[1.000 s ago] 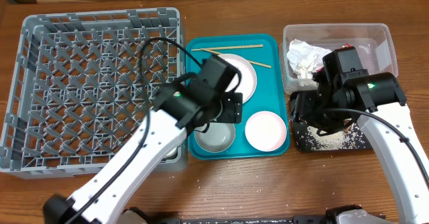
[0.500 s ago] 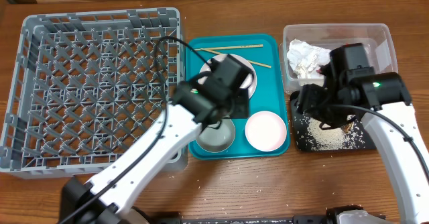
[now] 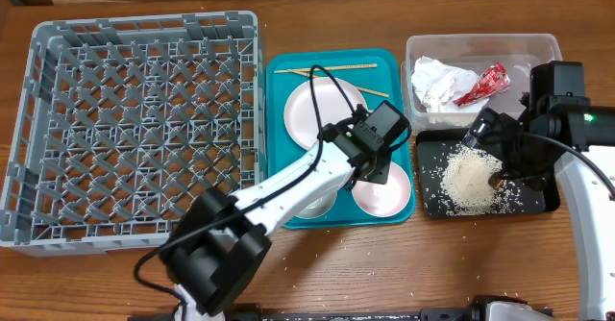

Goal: Sort waste into correct bins and load items into the dishwasher
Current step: 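Reach left gripper to the pink bowl and grasp its rim, then carry the pink bowl left and stand it in the dish rack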

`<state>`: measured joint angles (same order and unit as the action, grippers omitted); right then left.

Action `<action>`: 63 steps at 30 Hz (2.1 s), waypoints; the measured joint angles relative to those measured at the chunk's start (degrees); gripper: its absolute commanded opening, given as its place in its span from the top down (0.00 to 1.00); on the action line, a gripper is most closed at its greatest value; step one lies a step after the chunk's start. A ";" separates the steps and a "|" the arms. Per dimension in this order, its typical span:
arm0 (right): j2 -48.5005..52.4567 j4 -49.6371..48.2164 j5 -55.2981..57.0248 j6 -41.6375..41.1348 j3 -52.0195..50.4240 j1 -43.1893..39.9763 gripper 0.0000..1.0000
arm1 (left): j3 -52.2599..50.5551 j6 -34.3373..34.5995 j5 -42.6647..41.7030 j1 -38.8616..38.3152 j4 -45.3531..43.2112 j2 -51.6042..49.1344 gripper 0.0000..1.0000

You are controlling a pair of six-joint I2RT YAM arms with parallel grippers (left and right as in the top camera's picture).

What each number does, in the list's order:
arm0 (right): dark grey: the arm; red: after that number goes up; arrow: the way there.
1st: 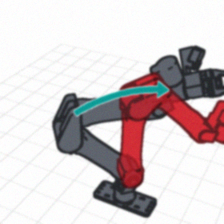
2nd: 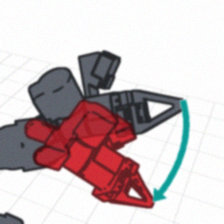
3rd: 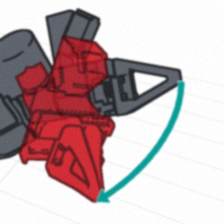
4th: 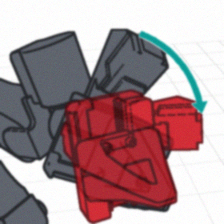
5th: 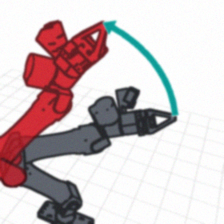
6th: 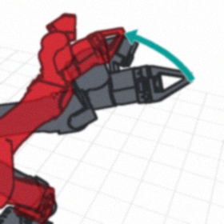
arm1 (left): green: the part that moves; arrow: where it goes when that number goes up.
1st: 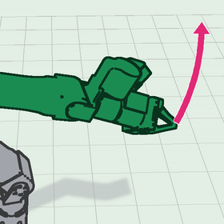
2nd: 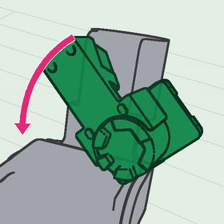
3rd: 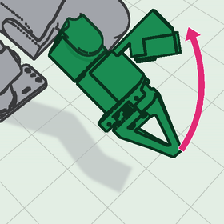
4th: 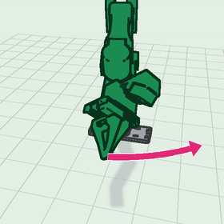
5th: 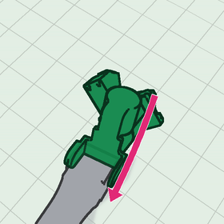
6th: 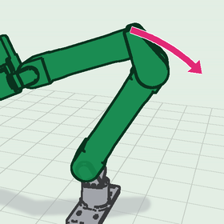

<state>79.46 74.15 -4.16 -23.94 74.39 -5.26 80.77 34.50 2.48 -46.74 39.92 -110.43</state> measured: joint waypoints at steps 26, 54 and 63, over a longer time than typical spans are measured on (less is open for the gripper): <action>0.00 -0.07 0.17 0.00 0.00 0.00 0.00 | 8.35 -9.49 -0.02 4.17 13.09 -3.02 0.96; 0.00 -0.07 0.15 -0.02 0.00 0.00 0.00 | 17.09 -26.82 72.32 21.70 14.75 8.07 0.96; 0.00 -0.07 0.15 -0.02 0.00 0.00 0.00 | 17.09 -27.30 78.88 24.11 8.13 -3.87 0.96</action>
<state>79.46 74.08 -4.01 -23.97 74.39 -5.26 97.86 7.20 81.36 -22.63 48.05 -114.30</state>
